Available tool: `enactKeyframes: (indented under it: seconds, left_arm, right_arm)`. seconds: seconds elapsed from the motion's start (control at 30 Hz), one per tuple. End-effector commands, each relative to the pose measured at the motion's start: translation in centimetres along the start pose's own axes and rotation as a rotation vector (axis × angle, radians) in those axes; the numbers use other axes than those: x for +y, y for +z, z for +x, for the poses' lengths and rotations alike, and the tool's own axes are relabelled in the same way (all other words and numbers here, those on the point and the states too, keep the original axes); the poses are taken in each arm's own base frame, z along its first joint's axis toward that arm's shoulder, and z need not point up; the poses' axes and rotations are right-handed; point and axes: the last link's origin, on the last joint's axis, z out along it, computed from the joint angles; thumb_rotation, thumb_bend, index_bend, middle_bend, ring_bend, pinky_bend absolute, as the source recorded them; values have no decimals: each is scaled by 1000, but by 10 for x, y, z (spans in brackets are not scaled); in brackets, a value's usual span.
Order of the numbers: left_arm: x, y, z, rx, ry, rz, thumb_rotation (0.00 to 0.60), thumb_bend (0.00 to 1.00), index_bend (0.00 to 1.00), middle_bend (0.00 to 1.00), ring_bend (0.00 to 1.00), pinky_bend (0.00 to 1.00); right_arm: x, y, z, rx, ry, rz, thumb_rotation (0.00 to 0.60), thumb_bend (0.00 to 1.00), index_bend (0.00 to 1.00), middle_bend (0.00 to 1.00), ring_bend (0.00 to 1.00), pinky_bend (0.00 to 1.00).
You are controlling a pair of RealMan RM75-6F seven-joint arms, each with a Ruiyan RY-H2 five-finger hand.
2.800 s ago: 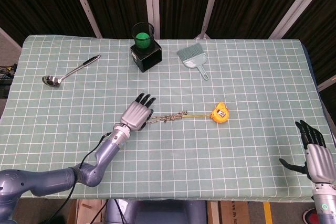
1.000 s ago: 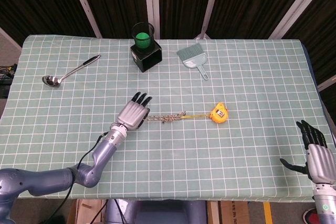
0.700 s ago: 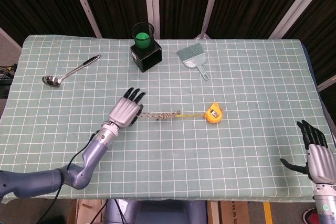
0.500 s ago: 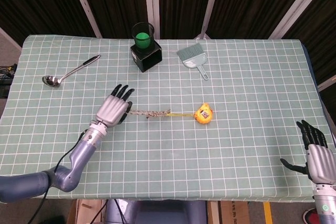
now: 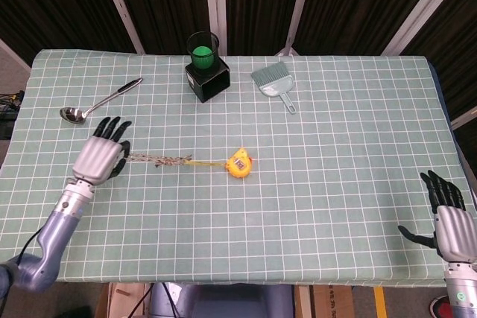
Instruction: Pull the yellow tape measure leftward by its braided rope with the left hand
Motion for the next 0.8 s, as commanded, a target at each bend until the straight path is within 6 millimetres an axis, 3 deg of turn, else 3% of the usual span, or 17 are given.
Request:
enactKeyframes:
  seconds: [0.03,0.47,0.8]
  left_arm:
    - [-29,-17,2,7,10,56,600,527,569,90,0,0]
    - [-122,-74,5,8,66,256,600,528,569,98,0,0]
    - [-168,-95,1,1,113,367,600,529,553,100,0,0]
  right_arm:
    - [0,0,0,1,-3,2,600,122,0,0,0,0]
    - [-3,-2,-1,4,-19,21,600,122,0,0,0,0]
    - [-4,-3,-1,8,-27,21,600,121,0,0,0,0]
